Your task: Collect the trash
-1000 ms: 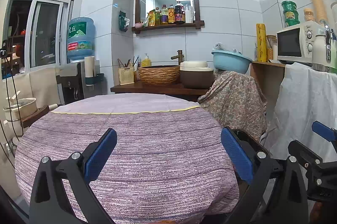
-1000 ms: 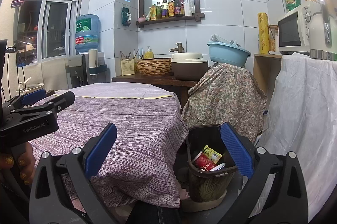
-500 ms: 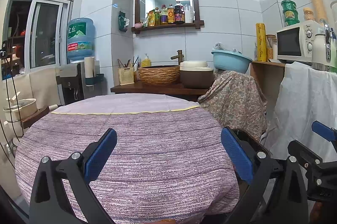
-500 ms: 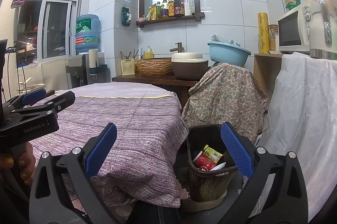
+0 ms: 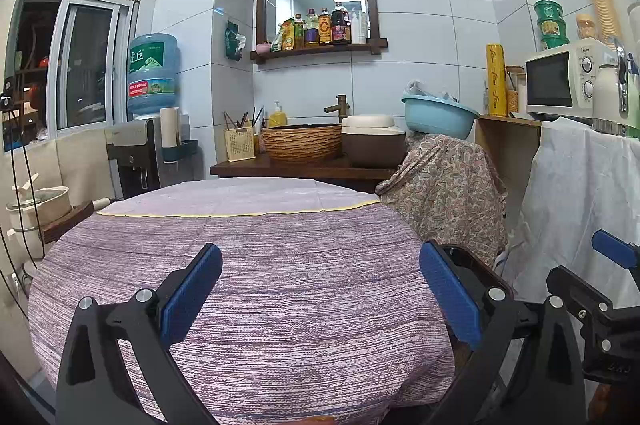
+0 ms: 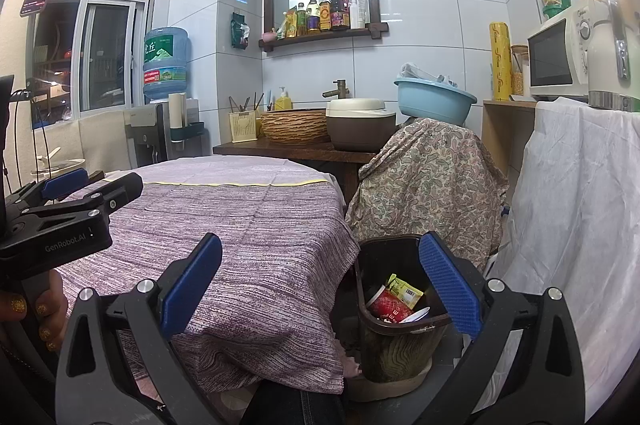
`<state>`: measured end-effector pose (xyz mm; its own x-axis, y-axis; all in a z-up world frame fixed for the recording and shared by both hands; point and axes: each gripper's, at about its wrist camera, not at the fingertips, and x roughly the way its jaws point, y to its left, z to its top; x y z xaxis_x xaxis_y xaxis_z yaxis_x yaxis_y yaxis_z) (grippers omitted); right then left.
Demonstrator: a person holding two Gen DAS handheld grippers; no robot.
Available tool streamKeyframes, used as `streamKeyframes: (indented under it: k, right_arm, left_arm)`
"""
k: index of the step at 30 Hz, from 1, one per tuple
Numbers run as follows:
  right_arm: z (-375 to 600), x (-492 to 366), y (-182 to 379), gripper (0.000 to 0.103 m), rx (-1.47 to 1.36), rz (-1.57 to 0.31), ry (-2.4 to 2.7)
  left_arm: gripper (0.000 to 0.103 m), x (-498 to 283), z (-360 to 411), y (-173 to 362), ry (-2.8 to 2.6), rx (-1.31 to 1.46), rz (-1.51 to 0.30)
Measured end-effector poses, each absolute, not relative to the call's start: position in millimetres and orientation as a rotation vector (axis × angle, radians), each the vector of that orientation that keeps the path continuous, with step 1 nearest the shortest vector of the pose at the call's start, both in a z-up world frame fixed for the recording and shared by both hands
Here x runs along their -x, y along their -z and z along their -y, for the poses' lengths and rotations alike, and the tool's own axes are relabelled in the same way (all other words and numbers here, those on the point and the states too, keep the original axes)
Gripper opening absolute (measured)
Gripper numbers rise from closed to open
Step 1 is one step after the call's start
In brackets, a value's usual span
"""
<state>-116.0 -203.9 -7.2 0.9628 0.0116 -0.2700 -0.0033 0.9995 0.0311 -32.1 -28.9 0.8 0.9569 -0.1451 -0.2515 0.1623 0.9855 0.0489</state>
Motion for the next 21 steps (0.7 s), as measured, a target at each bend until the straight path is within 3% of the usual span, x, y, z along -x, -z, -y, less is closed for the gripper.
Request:
streamKeyframes:
  k: [21]
  right_arm:
    - [200.4,115.4,7.8,0.097,-0.032,-0.277,-0.013]
  left_arm:
    - [0.098,28.9,23.2,-1.5,0.161,-0.064,-0.254]
